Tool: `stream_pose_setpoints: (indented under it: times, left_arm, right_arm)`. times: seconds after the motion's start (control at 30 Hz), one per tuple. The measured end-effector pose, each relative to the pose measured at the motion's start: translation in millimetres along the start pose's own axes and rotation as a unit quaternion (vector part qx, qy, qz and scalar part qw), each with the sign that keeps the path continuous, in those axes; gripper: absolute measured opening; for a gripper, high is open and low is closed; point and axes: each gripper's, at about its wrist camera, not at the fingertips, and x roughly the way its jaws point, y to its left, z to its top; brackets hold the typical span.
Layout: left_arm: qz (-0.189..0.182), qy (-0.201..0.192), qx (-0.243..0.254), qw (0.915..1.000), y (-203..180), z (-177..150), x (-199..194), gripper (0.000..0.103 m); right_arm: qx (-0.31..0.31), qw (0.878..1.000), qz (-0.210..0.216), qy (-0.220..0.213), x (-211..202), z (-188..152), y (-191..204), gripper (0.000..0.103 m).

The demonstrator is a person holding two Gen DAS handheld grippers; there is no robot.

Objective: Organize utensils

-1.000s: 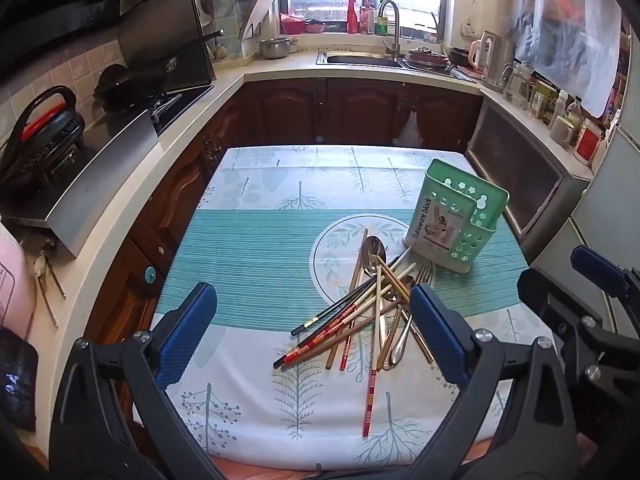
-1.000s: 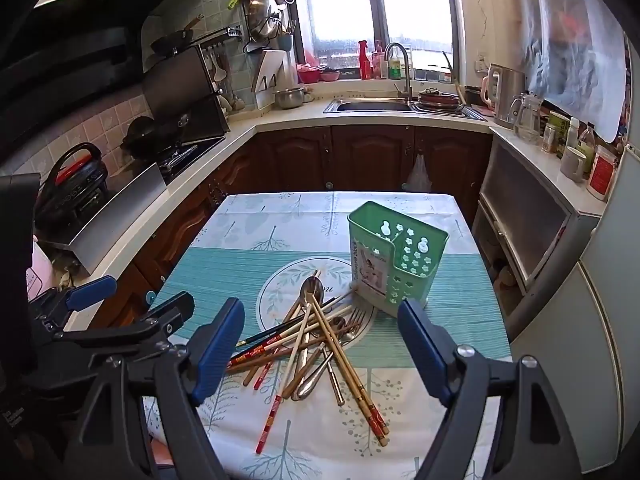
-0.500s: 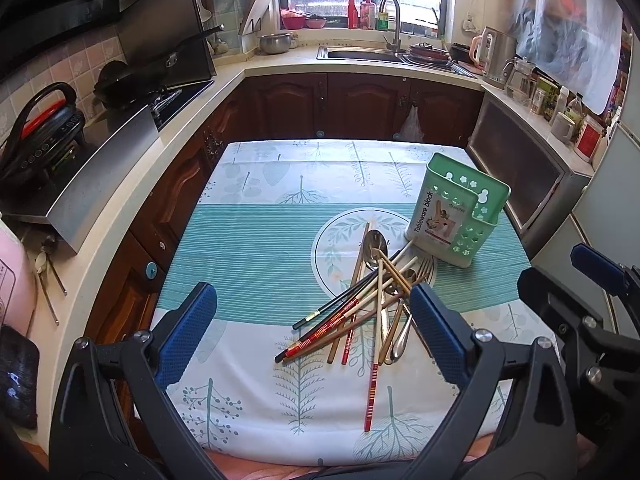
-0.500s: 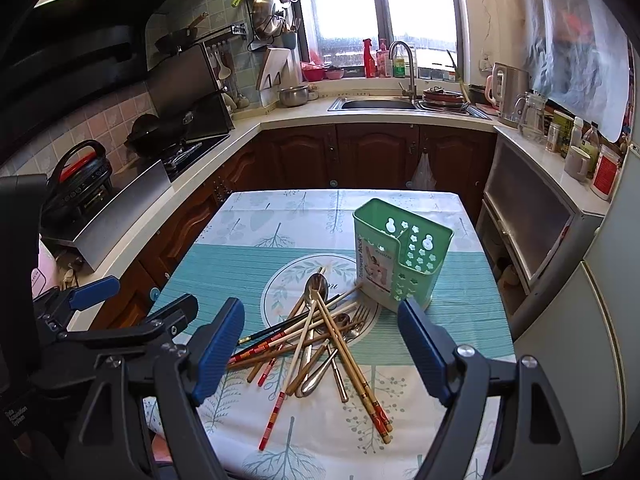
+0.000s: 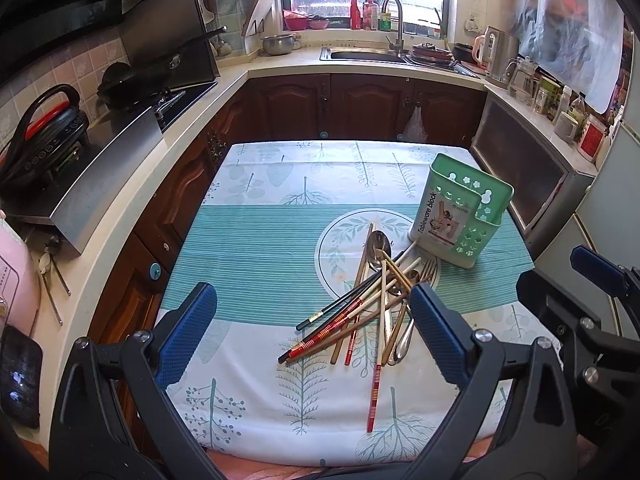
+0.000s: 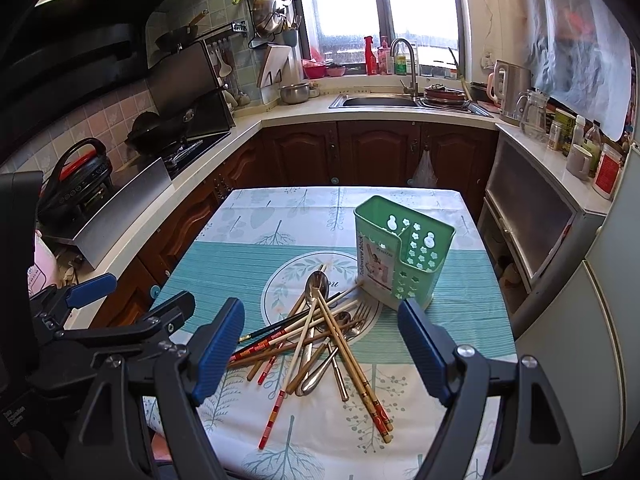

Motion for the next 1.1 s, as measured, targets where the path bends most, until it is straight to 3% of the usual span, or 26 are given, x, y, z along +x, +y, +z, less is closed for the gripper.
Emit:
stream_pose_setpoints:
  times: [0.67,1.1]
  left_arm:
    - [-0.001,0.009,0.001,1.0000,2,-4,1,0.096]
    - [-0.010,0.004,0.045,0.9989,-13,10,5,0.096]
  right_arm:
    - [0.002,1.000,0.003,0.006,2,-6,-2,0.080]
    - [-0.007,1.000,-0.023,0.011,5,6,-9,0.080]
